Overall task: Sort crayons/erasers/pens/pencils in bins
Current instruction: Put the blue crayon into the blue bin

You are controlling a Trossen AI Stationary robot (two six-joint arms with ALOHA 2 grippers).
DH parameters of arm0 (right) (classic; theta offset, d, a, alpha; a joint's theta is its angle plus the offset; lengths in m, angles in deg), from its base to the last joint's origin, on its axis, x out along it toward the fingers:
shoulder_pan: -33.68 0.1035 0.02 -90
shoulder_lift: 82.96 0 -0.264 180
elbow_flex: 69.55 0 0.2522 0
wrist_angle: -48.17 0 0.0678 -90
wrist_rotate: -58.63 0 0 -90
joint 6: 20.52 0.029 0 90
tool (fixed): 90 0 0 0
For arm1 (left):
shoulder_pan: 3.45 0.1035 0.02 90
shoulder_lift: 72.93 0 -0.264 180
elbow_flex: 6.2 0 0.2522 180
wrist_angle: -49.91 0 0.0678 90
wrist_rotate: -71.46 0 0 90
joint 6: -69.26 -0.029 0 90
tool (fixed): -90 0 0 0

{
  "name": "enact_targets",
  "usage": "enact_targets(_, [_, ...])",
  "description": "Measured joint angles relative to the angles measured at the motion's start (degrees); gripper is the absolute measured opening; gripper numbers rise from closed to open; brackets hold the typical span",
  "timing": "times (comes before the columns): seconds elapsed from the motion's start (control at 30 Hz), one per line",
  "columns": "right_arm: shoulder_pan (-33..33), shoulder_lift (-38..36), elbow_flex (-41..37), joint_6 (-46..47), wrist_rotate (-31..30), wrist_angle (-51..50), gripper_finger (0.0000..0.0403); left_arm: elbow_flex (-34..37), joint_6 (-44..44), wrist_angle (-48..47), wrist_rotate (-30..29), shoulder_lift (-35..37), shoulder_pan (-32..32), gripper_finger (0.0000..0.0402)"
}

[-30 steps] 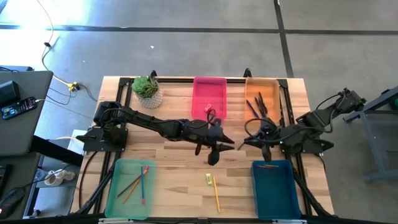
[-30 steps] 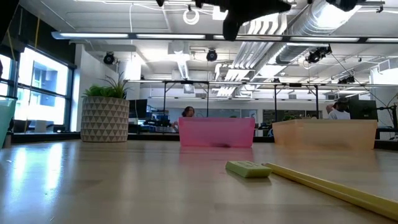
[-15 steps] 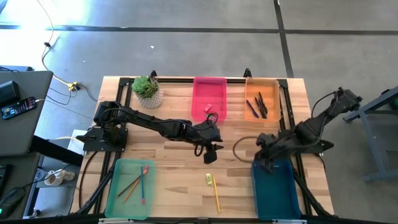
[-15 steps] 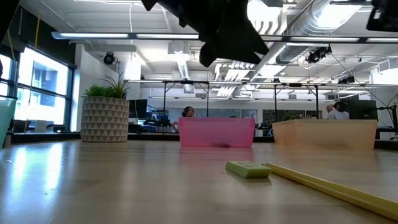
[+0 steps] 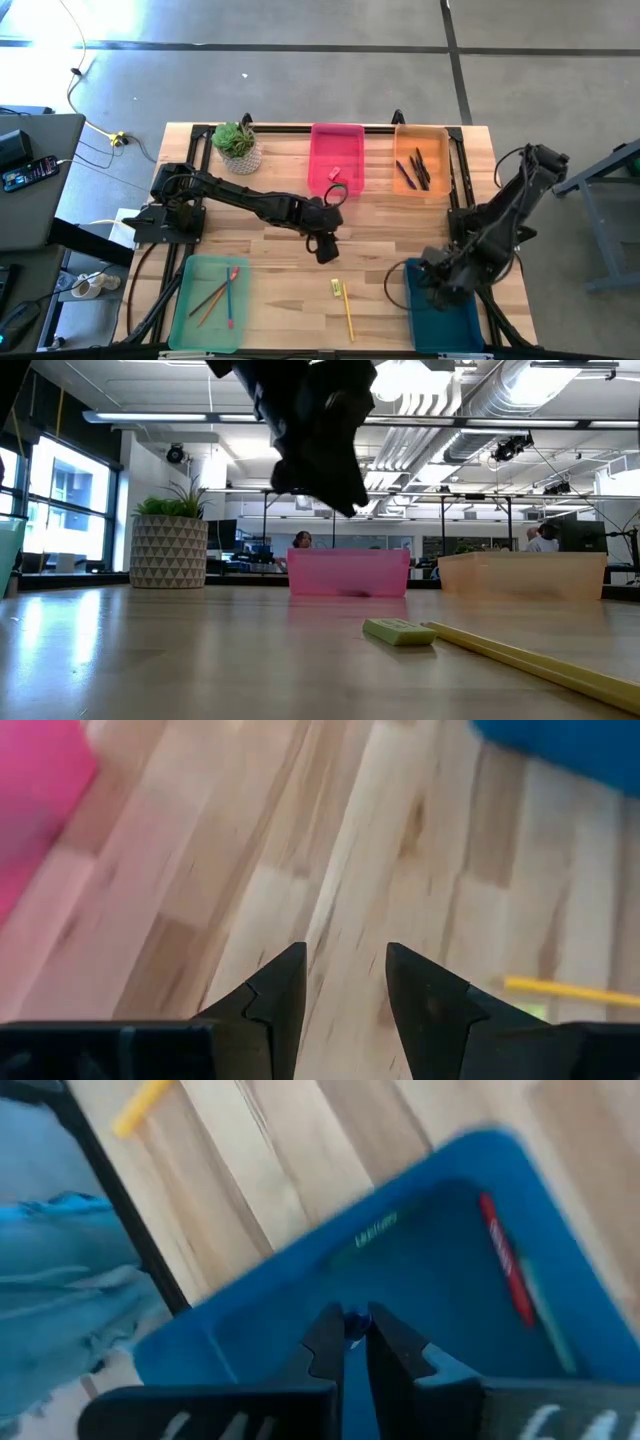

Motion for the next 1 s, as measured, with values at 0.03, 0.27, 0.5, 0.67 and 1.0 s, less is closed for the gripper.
enact_targets(0.03, [0.74,1.09,0.00,0.90,0.55,0.01,0.0009,0.00,0.63,-1.26,-0.19,0.00,-0.11,0.0129])
enact_targets(0.27, [3.95,8.34,-0.02,5.39,6.75,1.01,0.0009,0.00,4.38,-7.72,-2.07,0.00,-2.43,0.0129])
enact_targets(0.5, [4.68,13.61,-0.02,7.82,12.44,4.25,0.0009,0.00,9.58,-12.87,-3.47,0.00,-5.64,0.0129])
enact_targets(0.67, [4.68,16.15,-0.04,9.11,14.84,6.60,0.0010,0.00,13.28,-17.45,-4.46,0.02,-8.22,0.0129])
enact_targets(1.0, [4.68,16.64,-0.04,11.19,14.37,7.90,0.0069,0.02,20.41,-28.06,-7.46,0.92,-14.49,0.0129])
